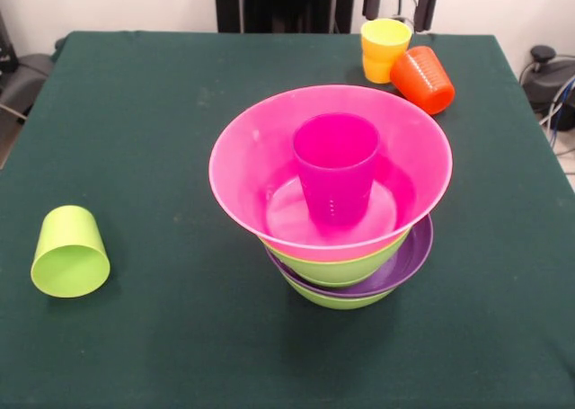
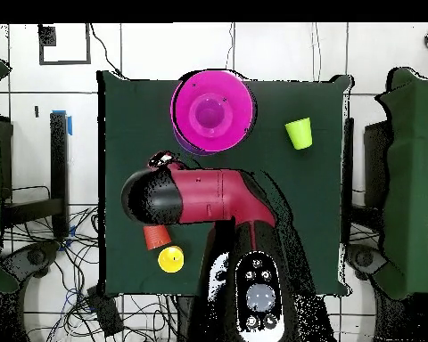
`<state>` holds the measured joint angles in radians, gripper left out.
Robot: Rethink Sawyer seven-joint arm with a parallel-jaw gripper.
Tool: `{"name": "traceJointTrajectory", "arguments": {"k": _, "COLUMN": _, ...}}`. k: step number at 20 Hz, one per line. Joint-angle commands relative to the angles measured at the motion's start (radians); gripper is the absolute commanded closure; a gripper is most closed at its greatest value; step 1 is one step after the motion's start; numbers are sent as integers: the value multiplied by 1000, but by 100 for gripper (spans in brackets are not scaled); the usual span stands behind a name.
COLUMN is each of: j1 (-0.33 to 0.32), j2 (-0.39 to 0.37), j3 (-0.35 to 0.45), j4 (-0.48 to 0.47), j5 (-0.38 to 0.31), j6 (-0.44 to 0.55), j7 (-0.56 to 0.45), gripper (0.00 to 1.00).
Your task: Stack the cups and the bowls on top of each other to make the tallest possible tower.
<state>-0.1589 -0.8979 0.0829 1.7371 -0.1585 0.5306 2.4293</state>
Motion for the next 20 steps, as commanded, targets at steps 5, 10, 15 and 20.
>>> {"name": "traceJointTrajectory", "arguments": {"k": 5, "j1": 64, "j2": 88, "j3": -55, "j4": 160, "j5": 31, "j6": -179, "j7": 205, "gripper": 0}}
{"name": "traceJointTrajectory", "arguments": {"k": 10, "j1": 116, "j2": 122, "j3": -103, "j4": 189, "j5": 62, "j6": -259, "j7": 242, "gripper": 0}}
{"name": "traceJointTrajectory", "arguments": {"k": 15, "j1": 145, "j2": 167, "j3": -128, "j4": 206, "j5": 105, "j6": -334, "j7": 241, "gripper": 0}}
{"name": "traceJointTrajectory", "arguments": {"k": 20, "j1": 173, "j2": 182, "j3": -150, "j4": 225, "j5": 152, "j6": -363, "j7": 238, "gripper": 0}}
